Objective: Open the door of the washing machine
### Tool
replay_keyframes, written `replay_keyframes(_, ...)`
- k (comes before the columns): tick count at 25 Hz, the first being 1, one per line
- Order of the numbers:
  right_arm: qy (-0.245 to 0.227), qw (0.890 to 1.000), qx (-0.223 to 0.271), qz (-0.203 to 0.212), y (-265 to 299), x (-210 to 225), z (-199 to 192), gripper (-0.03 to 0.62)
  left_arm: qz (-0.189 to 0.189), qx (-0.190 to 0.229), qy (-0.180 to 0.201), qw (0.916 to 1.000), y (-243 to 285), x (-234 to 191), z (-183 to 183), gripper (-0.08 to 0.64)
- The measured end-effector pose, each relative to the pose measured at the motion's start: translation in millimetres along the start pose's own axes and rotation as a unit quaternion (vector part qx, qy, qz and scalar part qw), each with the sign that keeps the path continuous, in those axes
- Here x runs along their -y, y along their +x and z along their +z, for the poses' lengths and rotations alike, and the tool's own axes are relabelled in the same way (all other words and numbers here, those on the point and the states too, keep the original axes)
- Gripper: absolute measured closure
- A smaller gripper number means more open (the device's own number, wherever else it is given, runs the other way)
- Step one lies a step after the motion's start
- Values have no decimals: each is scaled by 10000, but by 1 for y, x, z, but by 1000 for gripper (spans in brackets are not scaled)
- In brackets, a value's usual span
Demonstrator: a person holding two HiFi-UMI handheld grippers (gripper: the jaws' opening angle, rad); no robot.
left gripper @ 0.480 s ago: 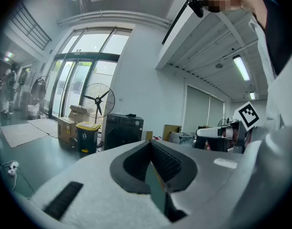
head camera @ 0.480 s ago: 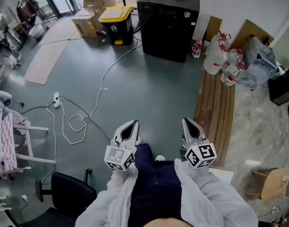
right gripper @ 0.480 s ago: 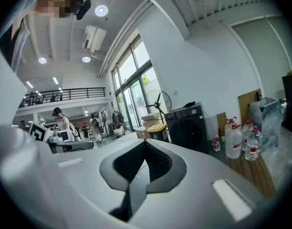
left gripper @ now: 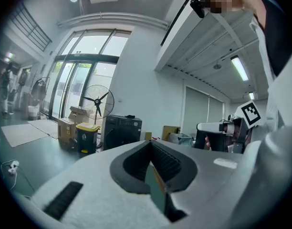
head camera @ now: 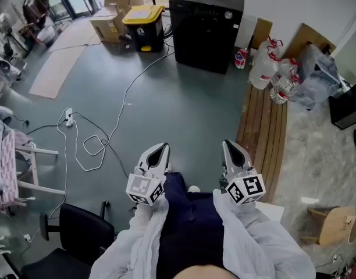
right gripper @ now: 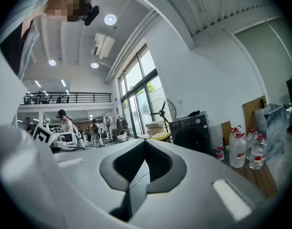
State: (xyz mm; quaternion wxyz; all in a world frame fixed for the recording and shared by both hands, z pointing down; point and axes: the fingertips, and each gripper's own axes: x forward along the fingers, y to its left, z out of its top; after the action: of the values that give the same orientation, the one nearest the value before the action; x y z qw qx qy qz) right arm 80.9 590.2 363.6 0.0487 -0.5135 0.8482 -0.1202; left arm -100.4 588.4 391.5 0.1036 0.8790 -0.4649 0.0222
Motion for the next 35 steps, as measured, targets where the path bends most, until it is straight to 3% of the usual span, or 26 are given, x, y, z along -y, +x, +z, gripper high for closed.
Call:
replay_keyframes(4,-55,9999,-61,66,-6,-10,-6,581,48,8,-42,10000,-10,2,-3,552)
replay_keyframes(7,-9,9999,-113,119,-14,-15,-12,581,92,6,-230,9997,-19,8,-8,459)
replay_keyframes(12,150,9996,-209,140,-17,-20,-25,581,127,-167,-418,9989,-28,8,-22,368)
replay_keyframes(20,241,9992,-302,-37,4,-10,-34,581,67,-220,-651,9976,-9,-14,-30,351)
replay_keyframes(27,273,9989,-342,-179,65,19,-21,581,-13,-213,-648,9977,46,-51,-11,344)
replay_keyframes(35,144,9992,-363,-59,174,37,5,581,-78,-163,-591,9981,115,-128,27,344)
